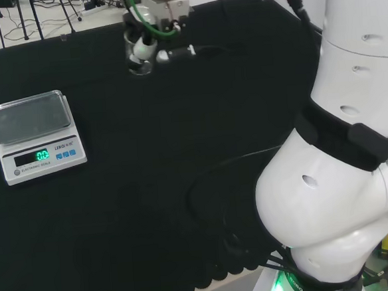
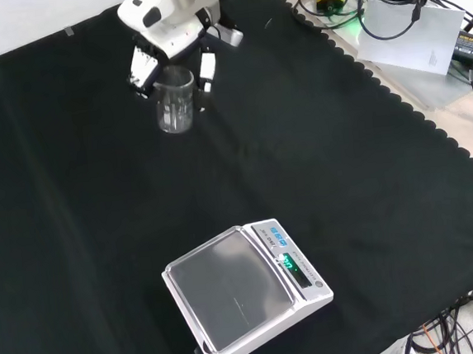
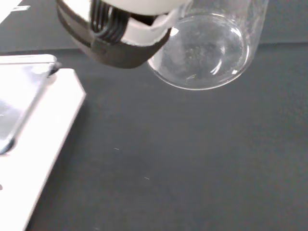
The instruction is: Put the beaker on the electronic balance.
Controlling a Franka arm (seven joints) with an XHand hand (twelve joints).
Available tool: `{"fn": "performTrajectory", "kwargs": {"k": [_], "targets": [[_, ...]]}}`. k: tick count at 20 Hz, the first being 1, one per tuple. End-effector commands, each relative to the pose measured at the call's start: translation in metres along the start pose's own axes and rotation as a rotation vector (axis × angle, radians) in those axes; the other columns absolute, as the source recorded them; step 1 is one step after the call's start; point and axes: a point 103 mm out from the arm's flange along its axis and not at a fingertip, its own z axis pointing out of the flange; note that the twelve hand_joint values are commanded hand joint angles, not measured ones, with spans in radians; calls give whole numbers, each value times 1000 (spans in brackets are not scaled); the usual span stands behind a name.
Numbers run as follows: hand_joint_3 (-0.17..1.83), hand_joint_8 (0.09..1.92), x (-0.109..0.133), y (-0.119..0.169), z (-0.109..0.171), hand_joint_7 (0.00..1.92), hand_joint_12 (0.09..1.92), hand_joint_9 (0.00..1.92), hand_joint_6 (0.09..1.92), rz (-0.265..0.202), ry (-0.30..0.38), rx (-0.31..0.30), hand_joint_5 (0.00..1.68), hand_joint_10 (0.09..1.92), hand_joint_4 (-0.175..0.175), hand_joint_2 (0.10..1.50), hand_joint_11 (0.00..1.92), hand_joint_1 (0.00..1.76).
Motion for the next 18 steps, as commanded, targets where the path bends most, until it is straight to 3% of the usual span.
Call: {"fn": "performTrajectory", "kwargs": {"k": [1,10,18], "targets": [[635,1505,107,47,13,465,1215,740,1594,-150,-3,58,684,1405,-175,991,835,1062],[650,1503,193,81,45,467,1214,744,1591,-243,-17,119,691,1405,-175,981,833,1065],[663,1500,228,85,63,467,1215,745,1588,-297,-24,145,696,1405,-175,972,831,1066]]}}
